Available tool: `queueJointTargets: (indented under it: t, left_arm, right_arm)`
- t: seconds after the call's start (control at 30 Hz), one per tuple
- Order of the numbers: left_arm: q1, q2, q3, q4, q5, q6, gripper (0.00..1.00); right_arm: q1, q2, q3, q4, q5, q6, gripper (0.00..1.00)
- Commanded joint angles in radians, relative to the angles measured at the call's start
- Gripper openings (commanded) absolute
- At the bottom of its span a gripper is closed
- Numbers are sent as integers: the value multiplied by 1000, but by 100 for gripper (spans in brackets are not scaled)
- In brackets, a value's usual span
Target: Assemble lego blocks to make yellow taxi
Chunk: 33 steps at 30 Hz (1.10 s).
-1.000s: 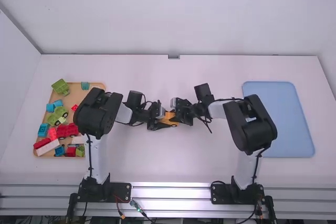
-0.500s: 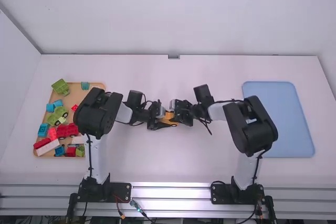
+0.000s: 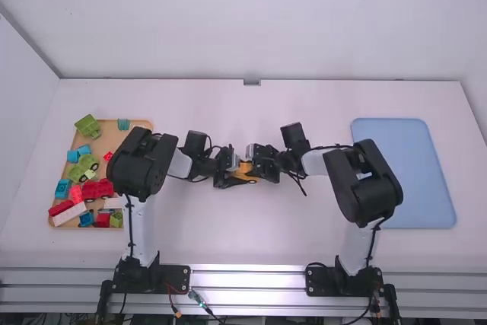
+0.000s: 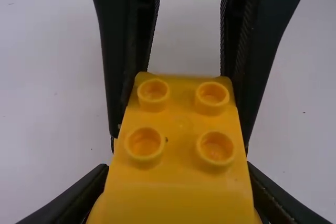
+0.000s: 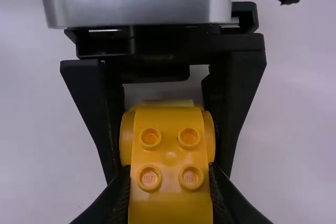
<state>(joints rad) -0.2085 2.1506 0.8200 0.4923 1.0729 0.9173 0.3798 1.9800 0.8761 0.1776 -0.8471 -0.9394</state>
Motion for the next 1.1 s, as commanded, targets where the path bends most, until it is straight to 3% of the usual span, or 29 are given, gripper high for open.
queueJointTargets:
  t: [0.0,0.2,0.33,0.83,1.07]
  left_arm:
    - [-20,15,-7,-13,6,24,41]
    - [-21,15,-11,-17,-46,15,38]
    - [-21,15,-11,-17,-43,15,37]
    - [-17,15,-11,-16,-45,15,36]
    - [-21,15,-11,-16,-44,15,36]
  right_arm:
    - [18,77,-13,-28,217,80,0]
    - [18,77,9,-33,196,79,1]
    - [19,77,27,-51,190,79,14]
    - [19,77,90,-138,190,76,15]
    - [19,77,87,-140,190,75,26]
